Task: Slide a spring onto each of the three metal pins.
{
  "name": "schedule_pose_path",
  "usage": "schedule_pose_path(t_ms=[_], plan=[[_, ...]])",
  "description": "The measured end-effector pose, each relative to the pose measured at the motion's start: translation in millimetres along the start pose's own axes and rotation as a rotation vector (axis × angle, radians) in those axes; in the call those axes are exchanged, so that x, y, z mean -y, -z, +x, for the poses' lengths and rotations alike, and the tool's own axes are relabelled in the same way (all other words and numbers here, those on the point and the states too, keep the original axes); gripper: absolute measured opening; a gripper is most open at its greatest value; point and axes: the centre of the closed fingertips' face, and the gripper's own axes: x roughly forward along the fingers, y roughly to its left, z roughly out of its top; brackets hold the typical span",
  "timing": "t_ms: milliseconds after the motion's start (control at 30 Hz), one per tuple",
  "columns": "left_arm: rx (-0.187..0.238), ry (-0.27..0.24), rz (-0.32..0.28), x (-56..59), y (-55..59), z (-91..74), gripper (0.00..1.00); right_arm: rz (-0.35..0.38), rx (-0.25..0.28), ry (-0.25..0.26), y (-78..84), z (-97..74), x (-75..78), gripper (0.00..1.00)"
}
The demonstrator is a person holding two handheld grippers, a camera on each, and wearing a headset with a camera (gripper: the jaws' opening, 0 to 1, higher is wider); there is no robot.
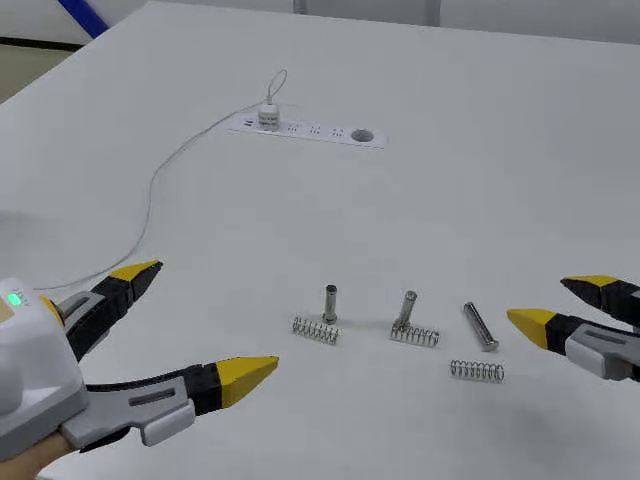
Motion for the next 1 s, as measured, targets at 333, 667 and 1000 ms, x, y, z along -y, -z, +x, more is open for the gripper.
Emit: schedule_pose_path(t_ms=[333, 667, 1000], plan=[[-0.013, -0.004, -0.002, -0.2, 3.9, -0.8, 1.0, -0.025, -0.045, -0.03, 7.7, 13.6, -6.1, 0.44], [-0.029, -0.005, 0.01, 0.1, 6.4, -1.1, 1.0, -0.009, -0.104, -0.061, 20.7, 29.8, -16.2, 0.4], [-0.048, 0.012, 0.004, 3.5, 10.3, -0.7, 1.0, 0.043, -0.173, -0.076, 32.6, 54.0, -19.0, 0.32]])
